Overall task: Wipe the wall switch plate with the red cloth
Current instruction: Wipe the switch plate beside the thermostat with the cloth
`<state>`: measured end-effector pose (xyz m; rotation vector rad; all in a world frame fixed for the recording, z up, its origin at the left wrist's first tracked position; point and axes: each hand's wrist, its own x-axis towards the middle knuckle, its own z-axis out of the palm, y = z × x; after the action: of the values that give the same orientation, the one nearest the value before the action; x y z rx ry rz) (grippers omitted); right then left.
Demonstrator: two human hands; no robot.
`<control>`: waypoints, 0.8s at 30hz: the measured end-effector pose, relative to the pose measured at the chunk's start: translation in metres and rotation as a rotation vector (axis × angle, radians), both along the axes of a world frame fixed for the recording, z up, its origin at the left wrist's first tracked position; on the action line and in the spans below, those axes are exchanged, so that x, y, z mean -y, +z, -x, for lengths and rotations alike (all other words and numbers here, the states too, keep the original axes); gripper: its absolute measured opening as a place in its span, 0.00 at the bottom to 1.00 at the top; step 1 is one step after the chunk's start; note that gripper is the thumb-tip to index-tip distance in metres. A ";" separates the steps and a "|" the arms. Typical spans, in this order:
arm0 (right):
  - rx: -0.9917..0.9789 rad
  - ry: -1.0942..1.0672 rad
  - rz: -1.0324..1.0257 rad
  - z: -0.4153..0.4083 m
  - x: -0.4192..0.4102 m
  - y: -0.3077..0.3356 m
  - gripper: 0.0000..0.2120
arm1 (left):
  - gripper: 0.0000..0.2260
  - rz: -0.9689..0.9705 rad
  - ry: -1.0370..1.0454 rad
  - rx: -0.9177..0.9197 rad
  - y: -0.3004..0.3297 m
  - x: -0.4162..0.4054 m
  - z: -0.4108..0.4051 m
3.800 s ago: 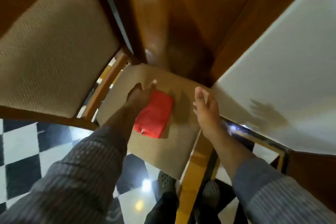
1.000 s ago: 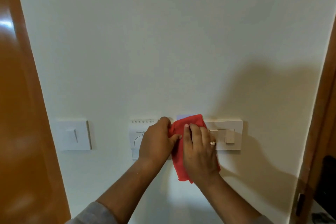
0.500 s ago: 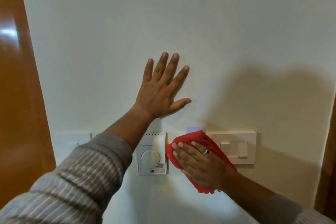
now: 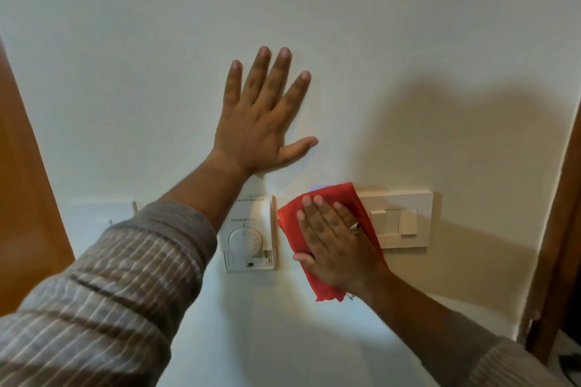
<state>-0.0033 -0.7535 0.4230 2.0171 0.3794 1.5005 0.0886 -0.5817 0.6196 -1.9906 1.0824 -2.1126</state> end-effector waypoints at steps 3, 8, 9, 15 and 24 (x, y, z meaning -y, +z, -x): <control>-0.053 0.020 0.156 0.000 0.009 0.006 0.35 | 0.44 0.031 0.011 -0.044 -0.009 0.006 0.004; -0.207 0.166 0.350 0.003 0.025 0.023 0.31 | 0.45 0.051 0.010 -0.049 -0.013 0.010 0.005; -0.231 0.174 0.369 0.004 0.027 0.025 0.31 | 0.45 0.048 0.009 -0.049 -0.013 0.009 0.005; -0.007 -0.034 0.083 0.002 0.012 -0.002 0.40 | 0.45 0.038 0.021 -0.027 -0.011 0.007 0.003; -0.225 0.105 0.430 0.020 0.052 -0.001 0.41 | 0.44 0.034 0.025 -0.042 -0.012 0.008 0.004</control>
<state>-0.0231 -0.8054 0.4218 1.8383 0.8352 1.1301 0.0848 -0.5902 0.6078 -2.0612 1.0286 -2.1003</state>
